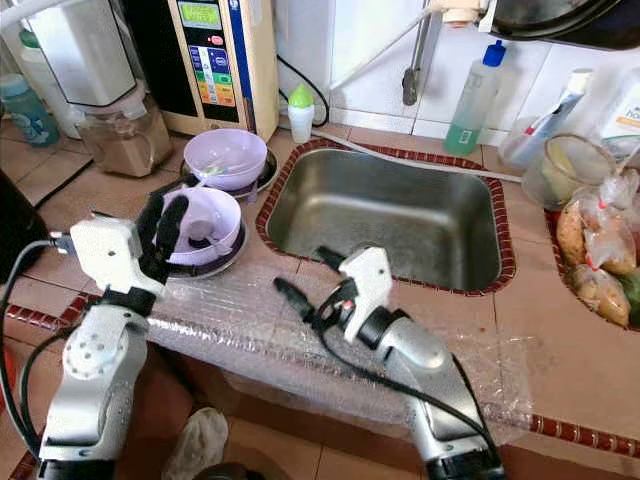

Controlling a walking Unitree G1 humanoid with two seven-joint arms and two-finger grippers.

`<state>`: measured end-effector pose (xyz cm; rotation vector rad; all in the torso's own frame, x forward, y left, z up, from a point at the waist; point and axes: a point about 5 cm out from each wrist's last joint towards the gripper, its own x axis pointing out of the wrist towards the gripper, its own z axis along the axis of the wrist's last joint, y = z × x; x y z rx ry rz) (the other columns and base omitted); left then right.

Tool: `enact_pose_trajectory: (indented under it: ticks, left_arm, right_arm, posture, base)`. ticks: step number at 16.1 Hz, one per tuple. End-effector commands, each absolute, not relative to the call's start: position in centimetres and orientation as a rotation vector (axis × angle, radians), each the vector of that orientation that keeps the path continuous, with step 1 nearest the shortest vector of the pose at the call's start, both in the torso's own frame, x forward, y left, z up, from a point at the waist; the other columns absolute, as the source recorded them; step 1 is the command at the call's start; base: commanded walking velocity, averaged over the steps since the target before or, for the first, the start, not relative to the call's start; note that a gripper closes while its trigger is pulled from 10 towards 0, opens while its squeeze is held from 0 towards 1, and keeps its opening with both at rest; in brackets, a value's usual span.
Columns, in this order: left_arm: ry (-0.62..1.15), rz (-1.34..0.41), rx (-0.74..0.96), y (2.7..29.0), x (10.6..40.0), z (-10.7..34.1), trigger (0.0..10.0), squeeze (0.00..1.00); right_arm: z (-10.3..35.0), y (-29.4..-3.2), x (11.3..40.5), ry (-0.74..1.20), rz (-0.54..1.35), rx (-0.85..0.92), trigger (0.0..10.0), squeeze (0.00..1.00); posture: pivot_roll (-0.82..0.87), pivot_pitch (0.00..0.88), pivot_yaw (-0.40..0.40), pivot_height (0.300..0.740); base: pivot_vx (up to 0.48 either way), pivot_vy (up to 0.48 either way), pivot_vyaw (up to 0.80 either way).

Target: Kitchen organization

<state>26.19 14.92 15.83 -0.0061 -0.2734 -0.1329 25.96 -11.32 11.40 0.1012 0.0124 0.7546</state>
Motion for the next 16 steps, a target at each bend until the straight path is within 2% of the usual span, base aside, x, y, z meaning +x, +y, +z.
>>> enact_pose_trajectory:
  ticks: [1, 4, 5, 8, 10, 13, 16]
  left_arm:
    - [-0.312, -0.147, 0.020, 14.8, 26.3, 17.0, 0.0, 0.00]
    - [-0.383, -0.206, 0.051, 14.2, 26.8, 18.9, 0.0, 0.00]
    - [-0.411, -0.261, 0.077, 13.7, 27.2, 19.5, 0.0, 0.00]
    - [-0.448, -0.401, 0.112, 12.1, 28.3, 20.5, 0.0, 0.00]
    - [-0.447, -0.474, 0.137, 11.4, 28.5, 20.4, 0.0, 0.00]
    - [-0.436, -0.642, 0.199, 9.4, 28.3, 19.4, 0.0, 0.00]
    - [-0.443, -0.711, 0.213, 8.2, 28.0, 18.8, 0.0, 0.00]
  right_arm:
    - [12.0, -12.1, 26.8, -0.019, 0.687, 0.102, 10.0, 0.00]
    - [12.9, -14.1, 28.6, -0.070, 0.490, 0.159, 10.0, 0.00]
    - [13.4, -15.2, 29.5, -0.086, 0.395, 0.232, 10.0, 0.00]
    - [15.0, -15.9, 30.8, -0.113, 0.312, 0.408, 10.0, 0.00]
    - [15.5, -15.5, 31.2, -0.112, 0.318, 0.493, 10.0, 0.00]
    - [16.6, -13.6, 31.6, -0.058, 0.419, 0.716, 10.0, 0.00]
    - [17.1, -12.6, 32.0, -0.007, 0.455, 0.873, 10.0, 0.00]
  posture:
    - [0.01, 0.000, 0.025, 0.740]
    - [0.01, 0.000, 0.028, 0.740]
    - [0.01, 0.000, 0.030, 0.740]
    - [0.00, 0.000, 0.039, 0.740]
    - [0.00, 0.000, 0.043, 0.740]
    - [-0.01, 0.000, 0.049, 0.740]
    - [-0.02, 0.000, 0.049, 0.740]
  base:
    - [0.000, 0.000, 0.00]
    - [0.000, 0.000, 0.00]
    - [0.000, 0.000, 0.00]
    - [0.000, 0.000, 0.00]
    - [0.000, 0.000, 0.00]
    - [0.000, 0.000, 0.00]
    - [0.000, 0.000, 0.00]
